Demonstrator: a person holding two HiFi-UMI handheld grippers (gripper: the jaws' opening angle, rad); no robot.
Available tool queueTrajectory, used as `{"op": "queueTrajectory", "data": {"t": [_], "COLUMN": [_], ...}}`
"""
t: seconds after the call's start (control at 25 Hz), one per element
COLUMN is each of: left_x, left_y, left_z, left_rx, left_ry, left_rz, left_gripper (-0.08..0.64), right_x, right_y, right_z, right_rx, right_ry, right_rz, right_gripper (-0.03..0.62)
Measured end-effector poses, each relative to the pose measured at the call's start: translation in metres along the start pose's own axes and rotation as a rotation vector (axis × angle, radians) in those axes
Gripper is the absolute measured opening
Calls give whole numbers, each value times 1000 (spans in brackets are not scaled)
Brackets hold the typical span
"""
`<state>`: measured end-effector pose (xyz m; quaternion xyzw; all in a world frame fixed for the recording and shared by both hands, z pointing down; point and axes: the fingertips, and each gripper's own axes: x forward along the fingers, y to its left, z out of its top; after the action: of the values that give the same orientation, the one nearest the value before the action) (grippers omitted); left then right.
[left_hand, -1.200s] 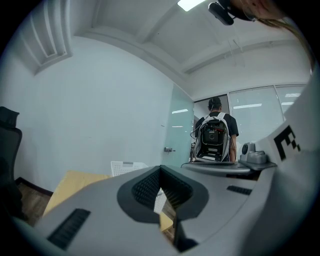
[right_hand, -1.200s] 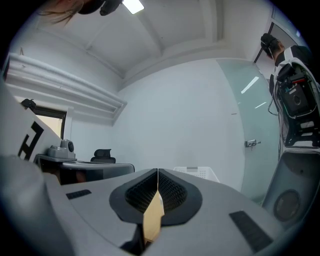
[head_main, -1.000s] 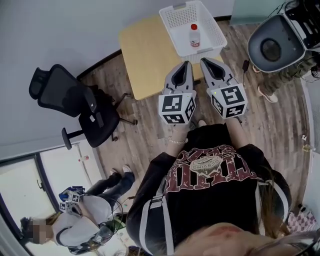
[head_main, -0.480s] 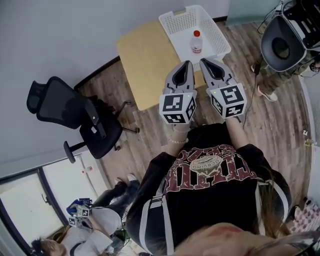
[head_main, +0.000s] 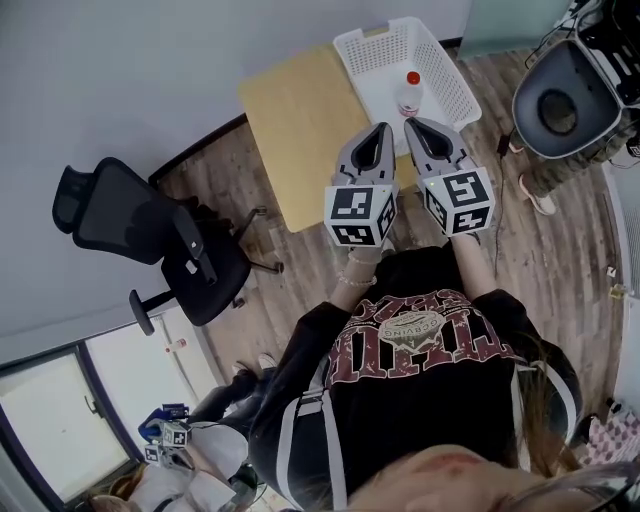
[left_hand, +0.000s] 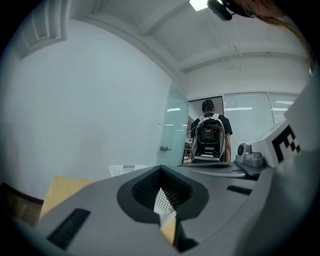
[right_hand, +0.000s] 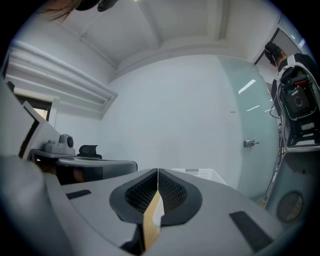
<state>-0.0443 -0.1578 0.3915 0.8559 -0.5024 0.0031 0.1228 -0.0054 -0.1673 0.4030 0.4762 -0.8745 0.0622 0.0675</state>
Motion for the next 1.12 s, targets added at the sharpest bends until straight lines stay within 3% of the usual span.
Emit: {"op": "queueTrajectory", "data": {"t": [0.36, 0.72, 1.12], "left_x": [14, 45, 57], "left_y": [18, 32, 42], "left_z": [-3, 9, 1], "left_rx": [-22, -26, -43], "left_ry": [9, -10, 10], "left_rz": [10, 88, 141], "left_gripper": [46, 46, 46], "right_x": [25, 57, 68], "right_y": [-7, -27, -35], "right_z": [-2, 9, 2], "right_rx": [4, -15, -15], "right_ry": [16, 28, 56], "right_rz": [2, 91, 135], "right_gripper": [20, 20, 20]}}
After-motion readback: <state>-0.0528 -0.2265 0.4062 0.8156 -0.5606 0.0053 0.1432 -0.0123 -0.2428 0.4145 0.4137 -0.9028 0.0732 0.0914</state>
